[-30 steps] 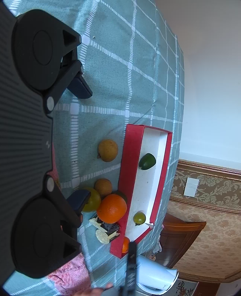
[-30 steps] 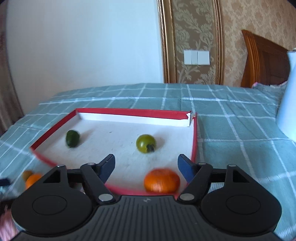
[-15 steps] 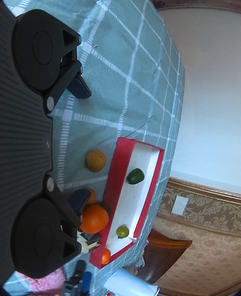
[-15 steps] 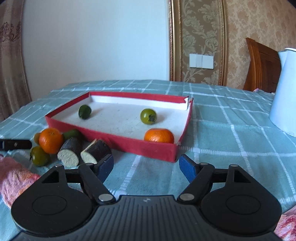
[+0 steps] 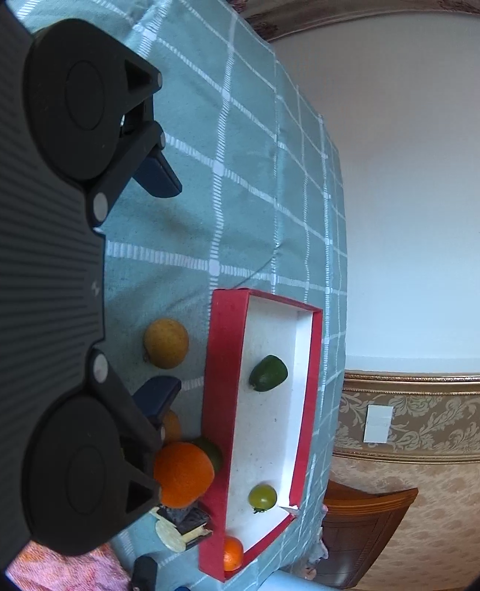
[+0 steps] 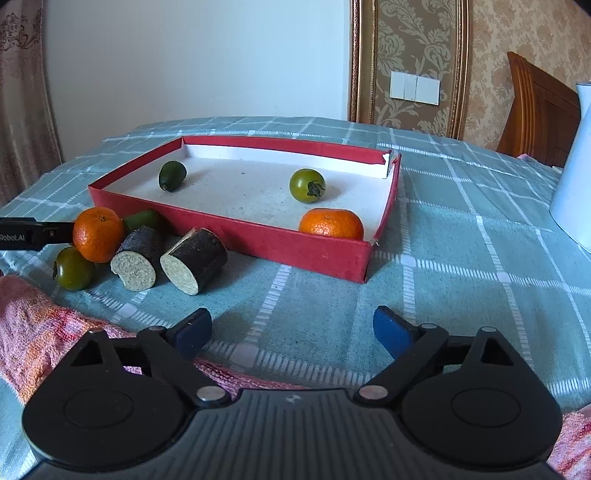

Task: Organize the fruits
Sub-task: 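Close the left gripper around the small brown fruit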

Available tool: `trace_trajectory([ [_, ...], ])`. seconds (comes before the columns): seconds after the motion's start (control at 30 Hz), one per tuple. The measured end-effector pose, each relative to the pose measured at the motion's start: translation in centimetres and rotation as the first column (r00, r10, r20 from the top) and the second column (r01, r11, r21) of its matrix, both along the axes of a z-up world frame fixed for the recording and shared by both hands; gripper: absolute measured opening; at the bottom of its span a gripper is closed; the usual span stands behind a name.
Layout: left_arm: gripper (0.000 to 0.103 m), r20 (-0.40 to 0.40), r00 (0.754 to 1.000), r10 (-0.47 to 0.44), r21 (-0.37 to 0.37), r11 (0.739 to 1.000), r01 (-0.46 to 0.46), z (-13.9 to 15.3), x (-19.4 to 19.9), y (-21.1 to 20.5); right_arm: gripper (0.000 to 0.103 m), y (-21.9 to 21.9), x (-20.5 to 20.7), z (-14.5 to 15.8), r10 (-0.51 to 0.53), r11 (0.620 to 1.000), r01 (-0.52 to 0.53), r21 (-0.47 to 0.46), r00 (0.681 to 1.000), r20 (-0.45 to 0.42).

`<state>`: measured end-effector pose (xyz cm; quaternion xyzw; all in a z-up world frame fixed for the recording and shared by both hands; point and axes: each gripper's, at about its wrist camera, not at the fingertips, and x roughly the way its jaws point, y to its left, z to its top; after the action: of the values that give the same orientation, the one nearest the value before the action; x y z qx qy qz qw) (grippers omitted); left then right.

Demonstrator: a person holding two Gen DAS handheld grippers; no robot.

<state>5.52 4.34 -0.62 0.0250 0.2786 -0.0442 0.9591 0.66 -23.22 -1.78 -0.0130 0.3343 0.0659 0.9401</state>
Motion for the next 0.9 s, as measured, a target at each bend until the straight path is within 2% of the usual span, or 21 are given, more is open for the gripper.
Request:
trace_trajectory([
  [0.03, 0.087, 0.003, 1.0, -0.007, -0.001, 1.0, 0.007, 0.0, 0.0, 0.0, 0.097, 0.0, 0.0, 0.0, -0.002, 1.0, 0.002, -0.003, 1.0, -0.001],
  [0.17, 0.082, -0.006, 1.0, -0.025, 0.0, 1.0, 0.025, -0.1, 0.2, -0.3, 0.102, -0.1, 0.2, -0.1, -0.015, 1.0, 0.015, -0.003, 1.0, -0.01],
  [0.23, 0.069, 0.003, 0.999, -0.044, -0.002, 0.999, 0.044, 0.0, 0.0, -0.5, 0.102, -0.1, 0.2, -0.1, -0.015, 1.0, 0.015, -0.003, 1.0, -0.01],
  [0.3, 0.062, 0.0, 0.998, -0.064, 0.004, 0.998, 0.064, 0.0, -0.1, -0.9, 0.102, -0.1, 0.2, -0.1, -0.015, 1.0, 0.015, -0.003, 1.0, -0.01],
  [0.4, 0.037, -0.041, 0.994, -0.102, 0.015, 0.995, 0.102, -0.3, 0.3, -1.6, 0.102, -0.1, 0.2, -0.1, -0.015, 1.0, 0.015, -0.003, 1.0, -0.009],
  [0.43, 0.032, -0.043, 0.993, -0.112, 0.008, 0.994, 0.113, -0.3, 0.3, -1.7, 0.102, -0.1, 0.2, -0.1, -0.015, 1.0, 0.015, -0.003, 1.0, -0.009],
  [0.6, 0.027, -0.034, 0.992, -0.123, 0.029, 0.992, 0.124, -0.4, 0.1, -2.2, 0.102, -0.1, 0.2, -0.1, -0.015, 1.0, 0.015, -0.003, 1.0, -0.009],
  [0.9, 0.027, 0.004, 0.996, -0.089, 0.02, 0.996, 0.089, 0.4, -0.4, -1.8, 0.102, -0.1, 0.2, -0.1, -0.015, 1.0, 0.015, -0.003, 1.0, -0.009],
])
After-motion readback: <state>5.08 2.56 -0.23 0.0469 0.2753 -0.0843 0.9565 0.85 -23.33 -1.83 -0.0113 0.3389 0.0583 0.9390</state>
